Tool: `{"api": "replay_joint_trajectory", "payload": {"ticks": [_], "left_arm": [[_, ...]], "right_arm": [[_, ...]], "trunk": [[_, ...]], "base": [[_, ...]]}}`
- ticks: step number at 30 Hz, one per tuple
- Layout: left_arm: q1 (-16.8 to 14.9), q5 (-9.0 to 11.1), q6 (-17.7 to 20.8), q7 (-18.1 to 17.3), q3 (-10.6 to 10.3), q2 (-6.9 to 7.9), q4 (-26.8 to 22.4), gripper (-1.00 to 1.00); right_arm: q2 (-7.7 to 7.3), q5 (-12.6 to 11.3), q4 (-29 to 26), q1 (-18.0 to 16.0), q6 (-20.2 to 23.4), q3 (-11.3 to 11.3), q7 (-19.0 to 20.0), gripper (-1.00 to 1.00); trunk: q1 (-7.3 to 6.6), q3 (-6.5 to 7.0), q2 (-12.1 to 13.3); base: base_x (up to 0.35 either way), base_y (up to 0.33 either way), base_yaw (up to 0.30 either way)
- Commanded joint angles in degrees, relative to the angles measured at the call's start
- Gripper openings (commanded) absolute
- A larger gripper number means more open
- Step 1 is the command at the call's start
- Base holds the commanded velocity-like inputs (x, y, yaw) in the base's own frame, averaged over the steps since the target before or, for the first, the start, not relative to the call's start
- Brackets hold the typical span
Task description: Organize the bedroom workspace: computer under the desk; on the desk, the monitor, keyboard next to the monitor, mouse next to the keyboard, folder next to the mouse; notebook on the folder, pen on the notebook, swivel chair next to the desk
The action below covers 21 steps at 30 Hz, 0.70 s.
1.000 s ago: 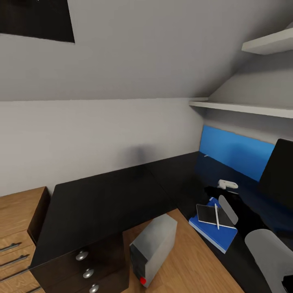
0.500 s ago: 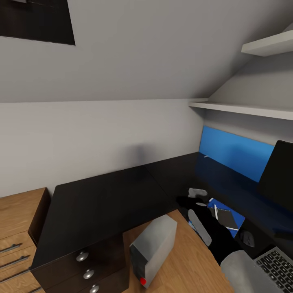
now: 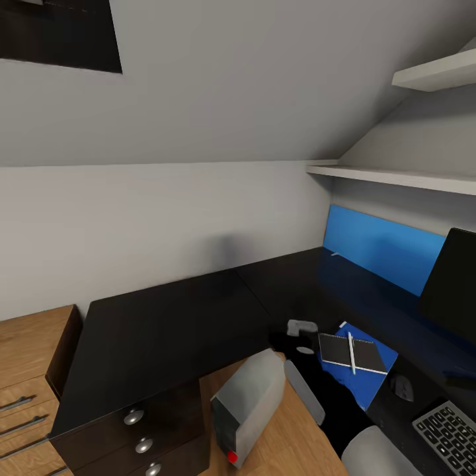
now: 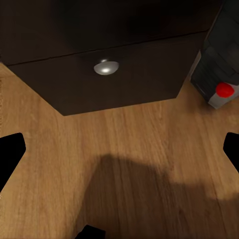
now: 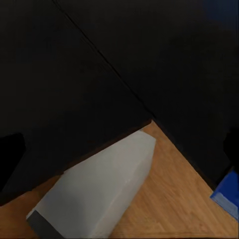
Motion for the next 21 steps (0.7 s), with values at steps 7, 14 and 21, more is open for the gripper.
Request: {"api": "replay_joint_trajectory", "payload": {"ticks": [7,14,21], "left_arm": [[-0.06,0.63,-0.44,0.37,-0.39,1.22,-0.07,1.0],[-0.06,0.69,-0.47,0.4,-0.37,1.77,-0.22,1.0],[-0.06,0.72,-0.48,0.47,-0.35,1.9,-0.25,1.0]], "right_arm": [[-0.07,-0.26,0.56,2.7,-4.71,0.19,-4.26,1.0],[0.15,1.71,3.03,3.24,-5.27,2.44,-5.16,1.0],[0.03,5.41,3.59,3.3,-6.83,5.24,-5.61,1.0]], "trunk": [[0.0,-0.06,-0.04],[0.0,-0.14,-0.04],[0.0,-0.21,-0.04]], "base": [[0.0,0.0,0.086],[0.0,0.0,0.232],[0.0,0.0,0.075]]}}
